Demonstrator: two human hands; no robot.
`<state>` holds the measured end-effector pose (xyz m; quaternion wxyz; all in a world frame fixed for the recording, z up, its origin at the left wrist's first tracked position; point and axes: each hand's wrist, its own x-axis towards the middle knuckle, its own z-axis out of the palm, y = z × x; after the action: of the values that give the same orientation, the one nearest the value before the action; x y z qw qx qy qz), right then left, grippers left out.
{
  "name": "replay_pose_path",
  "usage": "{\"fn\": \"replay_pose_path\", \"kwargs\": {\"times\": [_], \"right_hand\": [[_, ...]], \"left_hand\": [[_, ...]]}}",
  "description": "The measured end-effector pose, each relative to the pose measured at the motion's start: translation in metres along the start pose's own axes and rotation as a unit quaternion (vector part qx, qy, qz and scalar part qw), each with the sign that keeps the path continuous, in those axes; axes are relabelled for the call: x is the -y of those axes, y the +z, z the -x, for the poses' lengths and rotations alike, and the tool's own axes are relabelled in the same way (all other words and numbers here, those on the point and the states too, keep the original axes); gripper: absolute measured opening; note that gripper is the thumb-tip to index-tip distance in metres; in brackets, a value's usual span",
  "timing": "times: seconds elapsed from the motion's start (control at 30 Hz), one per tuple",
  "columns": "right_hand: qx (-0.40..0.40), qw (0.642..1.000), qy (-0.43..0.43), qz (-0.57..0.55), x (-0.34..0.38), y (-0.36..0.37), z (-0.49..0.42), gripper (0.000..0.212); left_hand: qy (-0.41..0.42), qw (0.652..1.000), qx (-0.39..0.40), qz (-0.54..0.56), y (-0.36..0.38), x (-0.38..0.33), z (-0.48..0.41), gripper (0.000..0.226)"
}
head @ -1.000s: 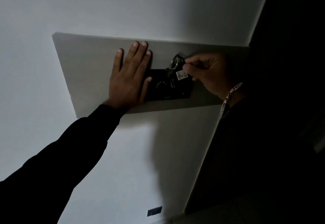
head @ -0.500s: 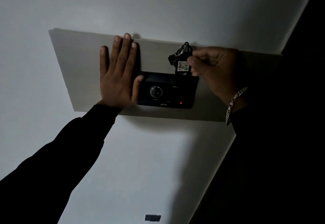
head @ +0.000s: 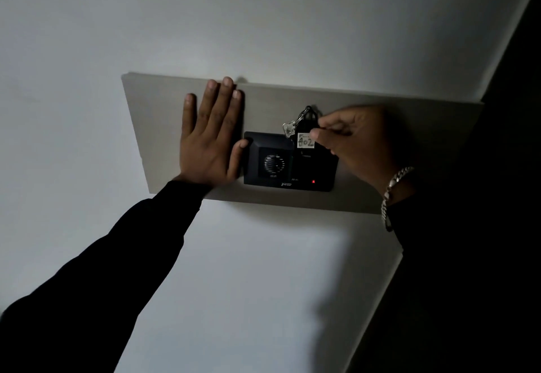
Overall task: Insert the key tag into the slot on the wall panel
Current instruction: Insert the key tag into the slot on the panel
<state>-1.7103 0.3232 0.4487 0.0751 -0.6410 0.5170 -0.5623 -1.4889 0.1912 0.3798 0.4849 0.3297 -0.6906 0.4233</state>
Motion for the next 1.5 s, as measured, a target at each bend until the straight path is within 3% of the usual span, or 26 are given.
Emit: {"fn": "replay_pose_path", "kwargs": {"times": [0.13,0.23,0.37,0.47,0.63,0.73,1.13,1.5], "right_hand": [[0.004,0.991,-0.102,0.085,0.016,-0.012,-0.004,0.038],[0.038,0.943,-0.219,0.247,0.032,-0.014,-0.009,0.034],[0.092,0.892,-0.275,0.346,0.040,-0.008,-0.017,0.016],[0.084,0.893,-0.294,0.330,0.039,-0.008,-0.019,0.014],[0.020,0.938,-0.260,0.229,0.035,-0.011,-0.019,0.015],[-0.001,0.946,-0.251,0.203,0.033,-0.011,-0.018,0.017],[0.022,0.915,-0.315,0.252,0.024,-0.012,-0.012,0.012],[-0.004,0.914,-0.334,0.232,0.004,-0.007,-0.003,0.011]], "left_hand": [[0.002,1.000,-0.003,0.008,0.001,0.001,0.000,0.069],[0.002,1.000,-0.003,0.009,0.000,-0.001,0.001,0.069],[0.002,1.000,-0.012,0.012,0.000,0.000,0.001,0.070],[0.003,1.000,-0.012,0.017,0.000,0.000,0.001,0.070],[0.000,1.000,-0.011,0.021,0.000,0.001,0.000,0.071],[0.002,1.000,-0.016,0.022,0.001,0.001,0.000,0.071],[0.001,1.000,-0.020,0.019,0.003,0.000,0.001,0.071],[0.005,1.000,-0.007,0.007,0.004,0.001,0.002,0.071]]}}
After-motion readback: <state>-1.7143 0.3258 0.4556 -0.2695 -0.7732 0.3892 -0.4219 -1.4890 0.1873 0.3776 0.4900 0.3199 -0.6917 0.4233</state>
